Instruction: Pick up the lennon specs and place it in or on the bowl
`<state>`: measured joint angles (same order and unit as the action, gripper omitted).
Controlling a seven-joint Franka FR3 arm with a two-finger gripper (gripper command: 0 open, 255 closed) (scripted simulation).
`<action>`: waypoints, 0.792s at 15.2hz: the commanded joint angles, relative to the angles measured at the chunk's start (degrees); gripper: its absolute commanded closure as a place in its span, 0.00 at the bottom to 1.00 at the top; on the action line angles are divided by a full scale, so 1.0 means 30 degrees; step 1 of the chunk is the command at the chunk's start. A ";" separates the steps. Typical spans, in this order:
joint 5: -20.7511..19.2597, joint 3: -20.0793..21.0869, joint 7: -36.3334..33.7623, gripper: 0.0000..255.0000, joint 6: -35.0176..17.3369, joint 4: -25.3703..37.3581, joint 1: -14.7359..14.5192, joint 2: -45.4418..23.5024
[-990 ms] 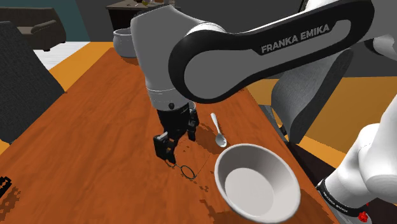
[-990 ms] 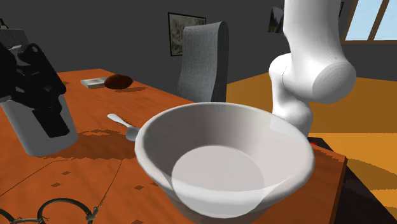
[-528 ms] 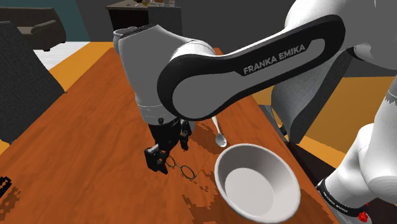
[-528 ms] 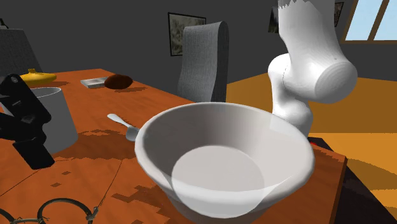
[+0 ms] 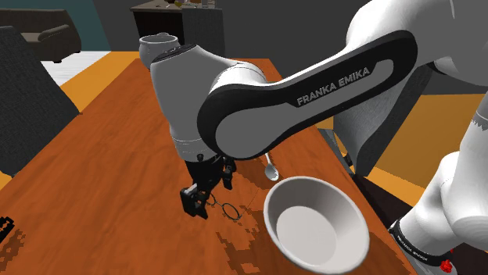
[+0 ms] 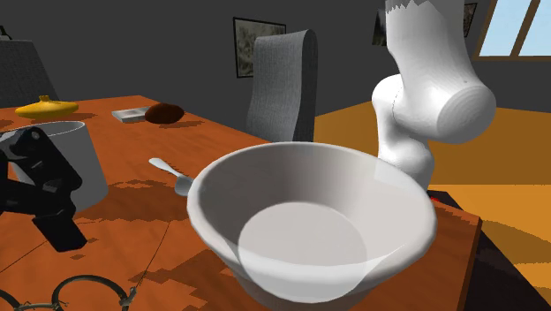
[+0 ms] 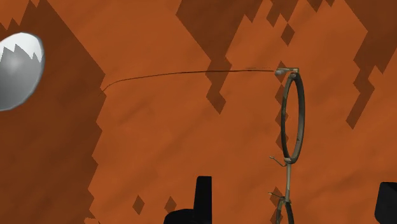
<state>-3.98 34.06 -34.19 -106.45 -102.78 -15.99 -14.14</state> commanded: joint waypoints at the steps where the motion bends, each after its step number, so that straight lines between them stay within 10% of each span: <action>1: -0.0004 -0.0001 -0.0002 0.00 -0.0005 0.0001 -0.0002 -0.0006; 2: -0.0002 0.0000 -0.0001 0.00 -0.0002 0.0001 -0.0001 -0.0003; 3: -0.0002 0.0000 -0.0001 1.00 -0.0002 0.0001 -0.0001 -0.0003; 12: -0.0004 0.0000 -0.0002 1.00 -0.0005 0.0001 -0.0001 -0.0006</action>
<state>-3.98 34.08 -34.20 -106.53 -102.72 -16.00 -14.09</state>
